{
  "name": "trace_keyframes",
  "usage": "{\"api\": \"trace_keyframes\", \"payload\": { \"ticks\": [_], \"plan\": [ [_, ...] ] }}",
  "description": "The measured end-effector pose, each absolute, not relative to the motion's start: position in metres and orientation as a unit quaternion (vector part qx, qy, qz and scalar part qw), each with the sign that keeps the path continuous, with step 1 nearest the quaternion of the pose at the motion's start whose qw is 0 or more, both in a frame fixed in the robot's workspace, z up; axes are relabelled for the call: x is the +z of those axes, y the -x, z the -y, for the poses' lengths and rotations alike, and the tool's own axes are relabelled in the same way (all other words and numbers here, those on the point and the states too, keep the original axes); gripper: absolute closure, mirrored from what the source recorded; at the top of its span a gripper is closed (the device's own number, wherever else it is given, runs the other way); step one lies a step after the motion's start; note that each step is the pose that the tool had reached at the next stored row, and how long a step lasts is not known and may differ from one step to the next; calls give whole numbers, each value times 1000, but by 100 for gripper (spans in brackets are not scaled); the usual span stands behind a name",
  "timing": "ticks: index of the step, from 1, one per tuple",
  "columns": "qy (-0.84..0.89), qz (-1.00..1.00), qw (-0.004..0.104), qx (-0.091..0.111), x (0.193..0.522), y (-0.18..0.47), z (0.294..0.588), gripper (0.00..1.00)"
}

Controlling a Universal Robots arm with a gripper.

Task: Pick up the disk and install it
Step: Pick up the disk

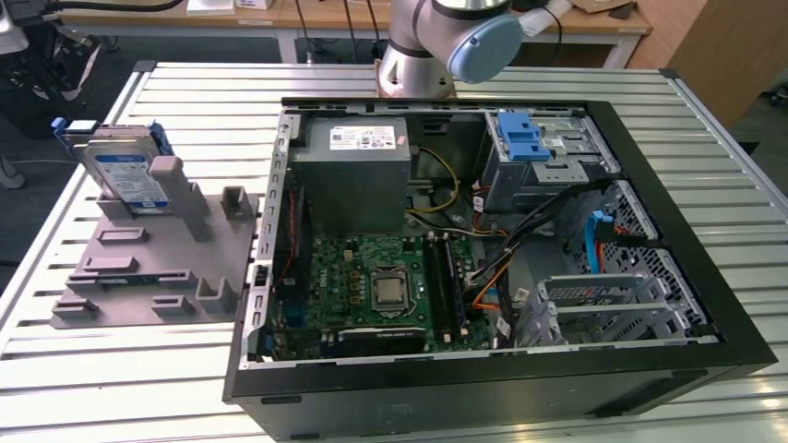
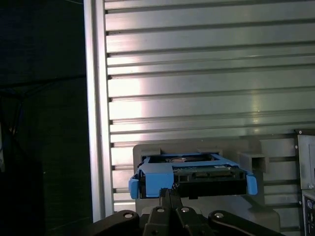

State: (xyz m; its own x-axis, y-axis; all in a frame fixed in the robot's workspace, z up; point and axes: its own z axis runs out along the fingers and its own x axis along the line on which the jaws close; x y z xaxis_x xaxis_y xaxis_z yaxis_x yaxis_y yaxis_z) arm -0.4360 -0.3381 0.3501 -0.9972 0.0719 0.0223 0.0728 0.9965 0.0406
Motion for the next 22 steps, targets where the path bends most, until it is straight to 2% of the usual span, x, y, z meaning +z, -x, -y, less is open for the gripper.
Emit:
{"api": "trace_keyframes", "payload": {
  "ticks": [22],
  "plan": [
    [143,989,8,-21,349,436,338,89]
  ]
}}
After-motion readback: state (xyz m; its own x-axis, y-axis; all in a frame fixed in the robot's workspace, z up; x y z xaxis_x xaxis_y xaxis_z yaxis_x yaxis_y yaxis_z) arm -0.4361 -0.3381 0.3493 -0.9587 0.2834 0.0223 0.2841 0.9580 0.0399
